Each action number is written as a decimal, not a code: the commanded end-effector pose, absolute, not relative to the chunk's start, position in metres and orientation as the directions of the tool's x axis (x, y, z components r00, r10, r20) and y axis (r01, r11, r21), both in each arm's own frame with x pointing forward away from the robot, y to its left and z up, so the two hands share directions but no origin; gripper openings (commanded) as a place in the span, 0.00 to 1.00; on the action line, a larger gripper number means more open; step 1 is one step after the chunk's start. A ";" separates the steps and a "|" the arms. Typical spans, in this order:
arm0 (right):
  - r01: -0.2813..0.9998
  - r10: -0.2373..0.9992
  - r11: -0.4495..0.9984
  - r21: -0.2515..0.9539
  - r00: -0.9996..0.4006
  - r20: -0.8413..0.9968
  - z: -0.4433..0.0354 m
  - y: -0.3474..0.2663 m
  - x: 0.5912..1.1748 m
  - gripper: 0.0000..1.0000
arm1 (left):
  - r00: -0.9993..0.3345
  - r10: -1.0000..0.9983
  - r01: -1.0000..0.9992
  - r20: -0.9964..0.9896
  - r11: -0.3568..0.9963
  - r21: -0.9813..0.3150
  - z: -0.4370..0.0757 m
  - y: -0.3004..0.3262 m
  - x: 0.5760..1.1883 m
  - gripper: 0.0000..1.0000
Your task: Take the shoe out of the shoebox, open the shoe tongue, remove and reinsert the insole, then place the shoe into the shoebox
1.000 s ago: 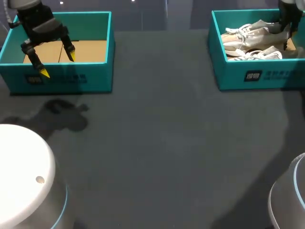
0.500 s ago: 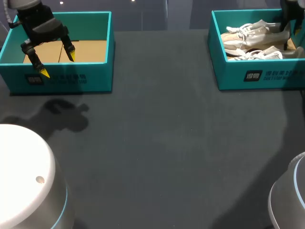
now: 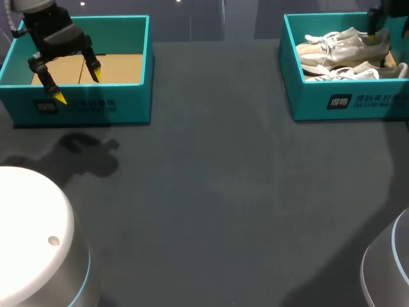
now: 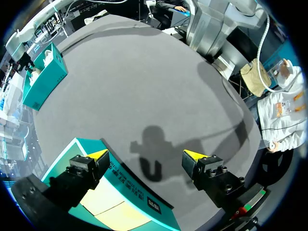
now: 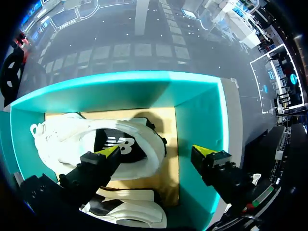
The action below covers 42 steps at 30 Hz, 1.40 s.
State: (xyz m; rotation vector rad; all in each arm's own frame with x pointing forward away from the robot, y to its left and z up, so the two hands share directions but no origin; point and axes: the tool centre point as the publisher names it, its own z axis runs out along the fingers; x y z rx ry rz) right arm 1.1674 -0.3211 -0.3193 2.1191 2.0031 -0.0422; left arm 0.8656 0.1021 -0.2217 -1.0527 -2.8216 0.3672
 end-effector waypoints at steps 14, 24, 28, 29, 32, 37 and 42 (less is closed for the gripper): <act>0.985 0.995 0.057 0.164 -0.042 -0.091 -0.226 -0.277 1.079 1.00 | -0.796 0.604 0.587 -0.019 0.765 -0.264 -0.206 0.095 0.869 1.00; 0.989 0.996 0.062 0.138 -0.052 -0.073 -0.208 -0.261 1.044 1.00 | -0.998 -0.059 -0.061 0.023 0.995 -0.083 -0.170 0.108 0.873 1.00; 0.989 0.996 0.062 0.138 -0.052 -0.073 -0.208 -0.261 1.044 1.00 | -0.966 -0.192 -0.199 -0.171 0.980 0.026 -0.155 0.124 0.869 1.00; 0.989 0.996 0.062 0.138 -0.052 -0.073 -0.208 -0.261 1.044 1.00 | -0.966 -0.192 -0.199 -0.171 0.980 0.026 -0.155 0.124 0.869 1.00; 0.989 0.996 0.062 0.138 -0.052 -0.073 -0.208 -0.261 1.044 1.00 | -0.966 -0.192 -0.199 -0.171 0.980 0.026 -0.155 0.124 0.869 1.00; 0.989 0.996 0.062 0.138 -0.052 -0.073 -0.208 -0.261 1.044 1.00 | -0.966 -0.192 -0.199 -0.171 0.980 0.026 -0.155 0.124 0.869 1.00; 0.991 0.998 -0.016 0.130 0.023 -0.058 -0.203 -0.257 1.033 1.00 | -0.952 -0.276 -0.279 -0.134 0.960 0.006 -0.154 0.129 0.870 1.00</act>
